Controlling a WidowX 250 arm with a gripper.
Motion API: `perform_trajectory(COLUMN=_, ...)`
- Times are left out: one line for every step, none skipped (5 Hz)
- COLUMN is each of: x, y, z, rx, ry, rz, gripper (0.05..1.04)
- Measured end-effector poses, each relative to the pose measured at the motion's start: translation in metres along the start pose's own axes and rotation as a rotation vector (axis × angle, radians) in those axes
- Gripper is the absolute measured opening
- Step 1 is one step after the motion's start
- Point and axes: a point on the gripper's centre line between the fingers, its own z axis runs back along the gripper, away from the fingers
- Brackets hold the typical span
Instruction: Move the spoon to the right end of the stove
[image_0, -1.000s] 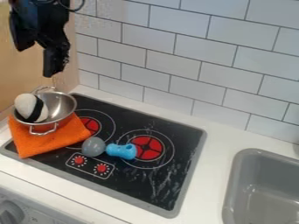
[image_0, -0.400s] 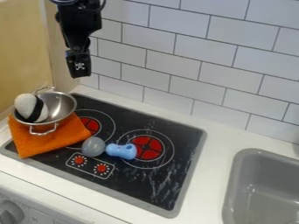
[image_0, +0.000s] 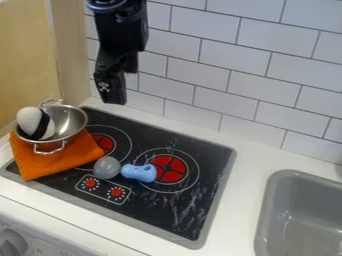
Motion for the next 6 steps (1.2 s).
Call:
perform_trajectory(x=0.005, y=-0.012, z=-0.016, rx=-0.108, ry=-0.031, rz=-0.115, gripper=0.999)
perform_trajectory(x=0.016, y=-0.017, z=-0.024, rx=-0.143, ry=-0.035, rz=-0.208, gripper=0.999)
perform_trajectory(x=0.023, y=-0.019, z=-0.033, rx=-0.135, ry=-0.021, rz=-0.253, gripper=0.999)
perform_trajectory(x=0.029, y=-0.025, z=-0.046, rx=-0.154, ry=0.027, rz=-0.297, gripper=0.999)
perform_trajectory(x=0.027, y=-0.03, z=-0.053, rx=-0.169, ry=0.053, rz=-0.291, gripper=0.999)
perform_trajectory(x=0.03, y=-0.038, z=-0.063, rx=-0.194, ry=0.074, rz=-0.3, gripper=0.999)
